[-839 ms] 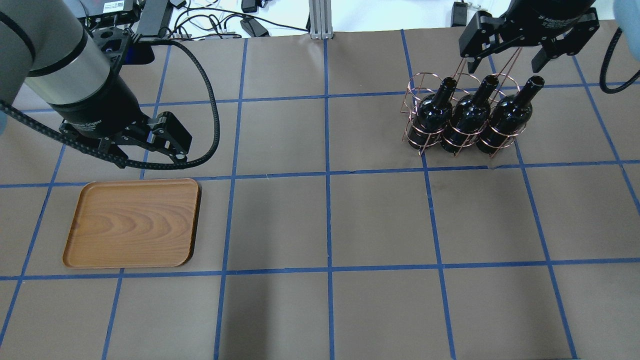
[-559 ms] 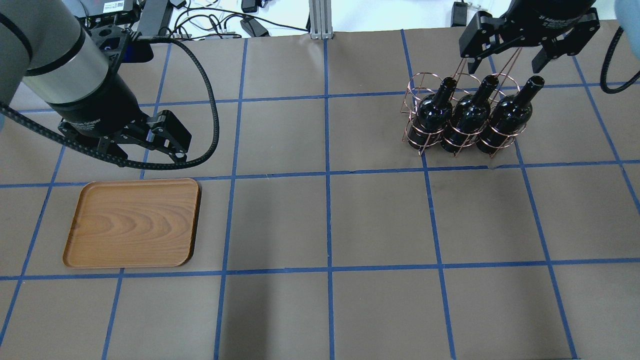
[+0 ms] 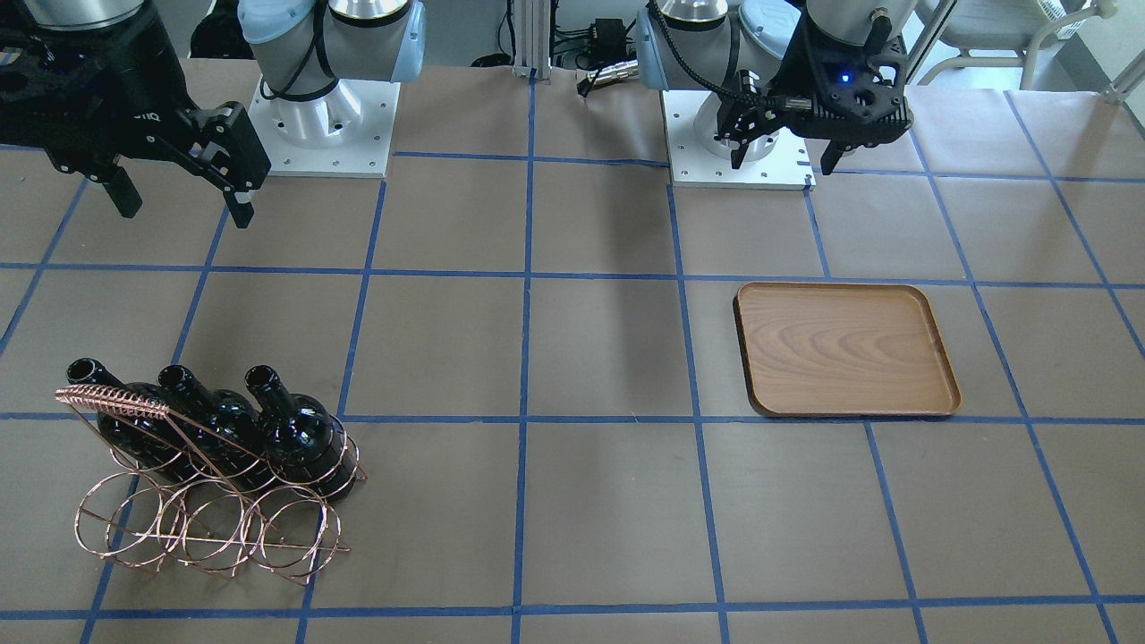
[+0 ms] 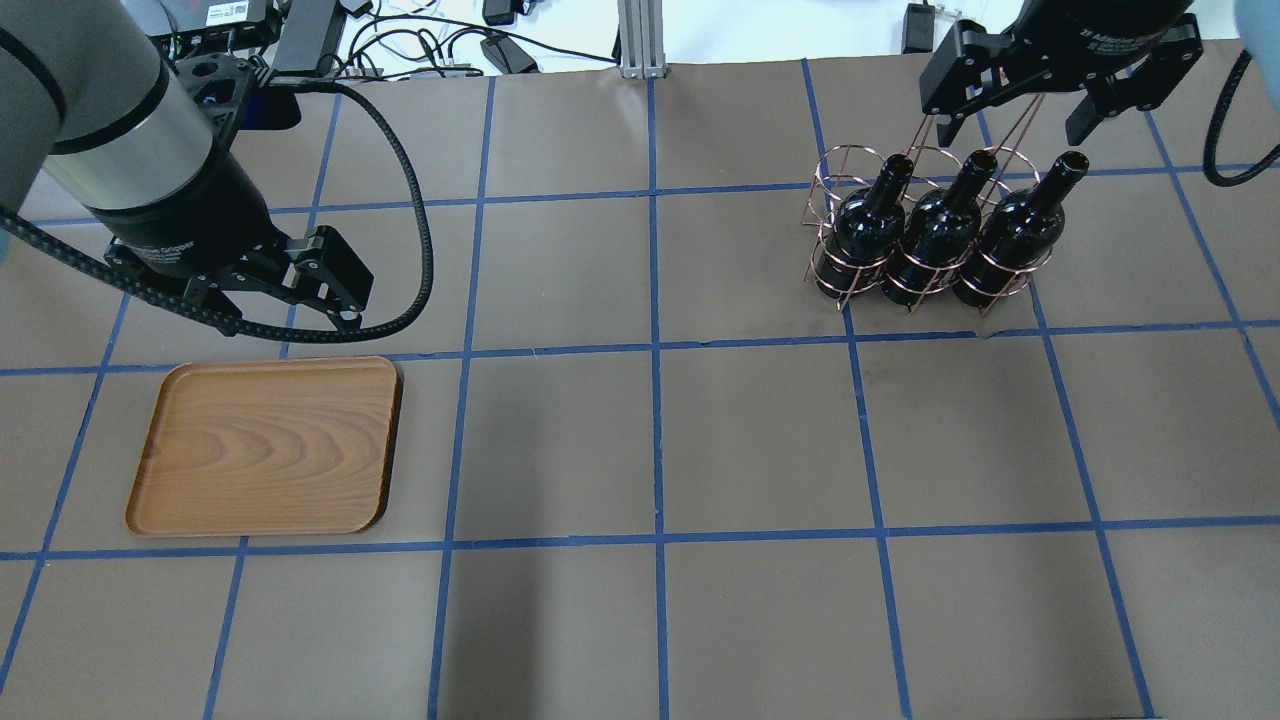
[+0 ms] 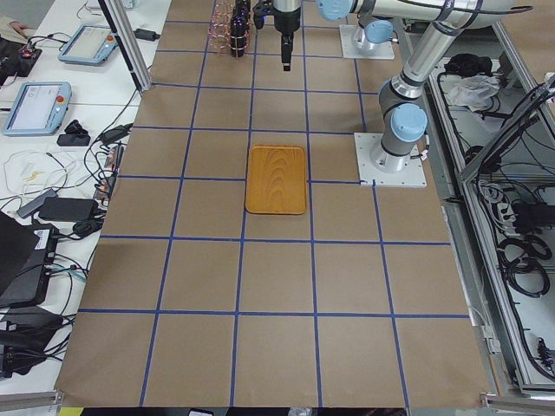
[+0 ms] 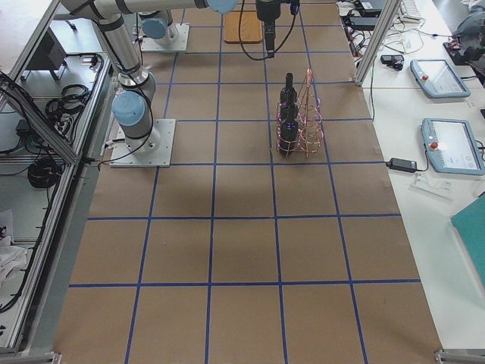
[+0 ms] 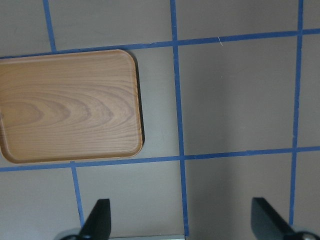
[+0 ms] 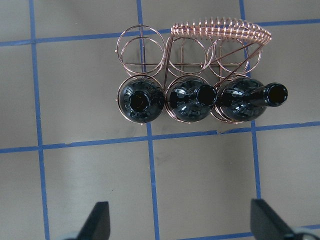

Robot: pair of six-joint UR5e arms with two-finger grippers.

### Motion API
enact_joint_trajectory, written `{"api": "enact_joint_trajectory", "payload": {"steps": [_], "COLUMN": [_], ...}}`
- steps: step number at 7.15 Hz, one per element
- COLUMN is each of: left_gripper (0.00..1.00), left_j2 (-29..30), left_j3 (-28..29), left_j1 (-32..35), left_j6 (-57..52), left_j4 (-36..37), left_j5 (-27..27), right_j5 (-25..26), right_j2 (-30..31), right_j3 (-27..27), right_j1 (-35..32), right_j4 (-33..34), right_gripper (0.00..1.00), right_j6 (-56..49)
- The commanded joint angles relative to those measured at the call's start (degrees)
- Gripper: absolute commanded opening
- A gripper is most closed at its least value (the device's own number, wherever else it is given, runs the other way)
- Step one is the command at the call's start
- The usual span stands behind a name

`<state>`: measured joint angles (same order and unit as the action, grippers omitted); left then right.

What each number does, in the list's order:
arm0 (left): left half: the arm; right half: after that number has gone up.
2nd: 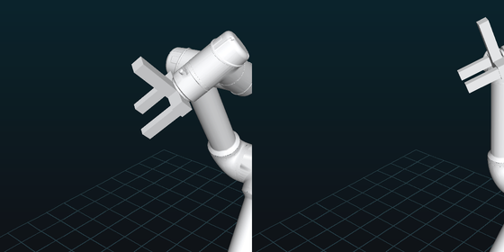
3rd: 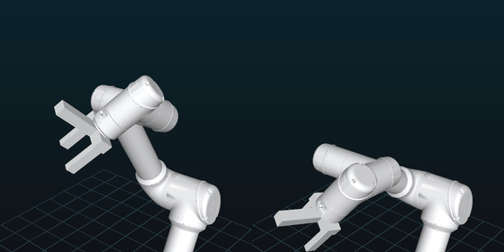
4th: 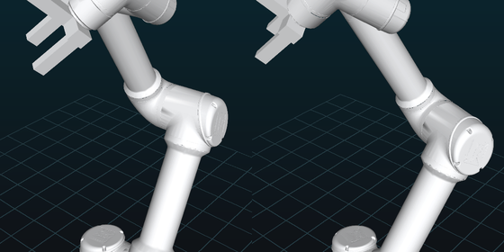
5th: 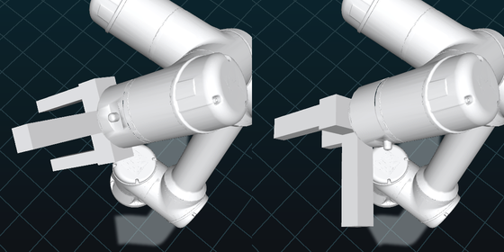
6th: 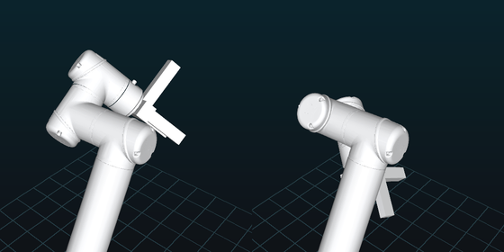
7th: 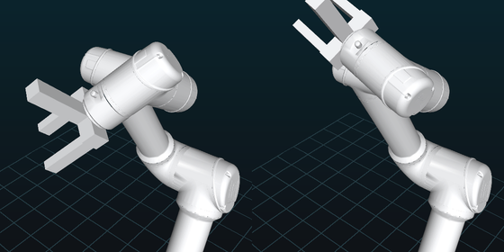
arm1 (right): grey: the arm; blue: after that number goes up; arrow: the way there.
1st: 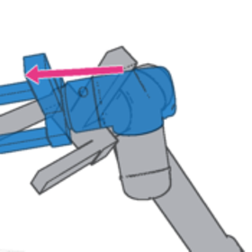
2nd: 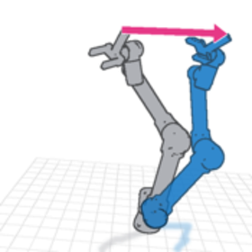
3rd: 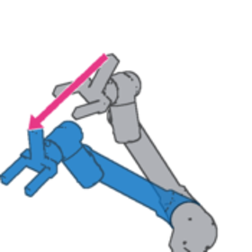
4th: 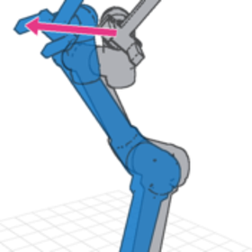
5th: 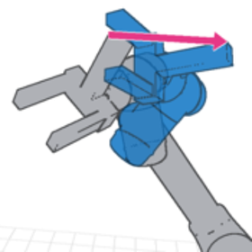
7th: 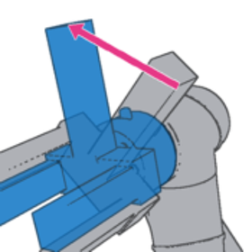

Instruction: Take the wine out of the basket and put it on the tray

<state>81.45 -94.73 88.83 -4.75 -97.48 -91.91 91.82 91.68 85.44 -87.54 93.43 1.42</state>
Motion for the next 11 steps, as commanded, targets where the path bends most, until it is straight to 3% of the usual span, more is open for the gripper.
{"api": "enact_joint_trajectory", "payload": {"steps": [1, 9, 11], "left_gripper": [1.0, 1.0, 1.0], "left_j2": [-0.1, -0.1, -0.1], "left_j3": [0.0, -0.8, -0.8], "left_j1": [0.0, -0.6, -0.6], "left_j6": [0.0, -0.1, 0.0], "left_j4": [-0.3, -0.2, -0.2], "left_j5": [-1.2, -4.6, -4.6], "right_j5": [0.0, -0.2, -0.7], "right_j2": [0.7, -0.1, -5.1], "right_j3": [0.0, 0.9, 0.0], "right_j1": [-0.1, -0.1, 2.0], "right_j4": [0.0, 1.0, 3.9], "right_gripper": [1.0, 1.0, 1.0], "right_j6": [0.3, -0.9, -4.0]}}
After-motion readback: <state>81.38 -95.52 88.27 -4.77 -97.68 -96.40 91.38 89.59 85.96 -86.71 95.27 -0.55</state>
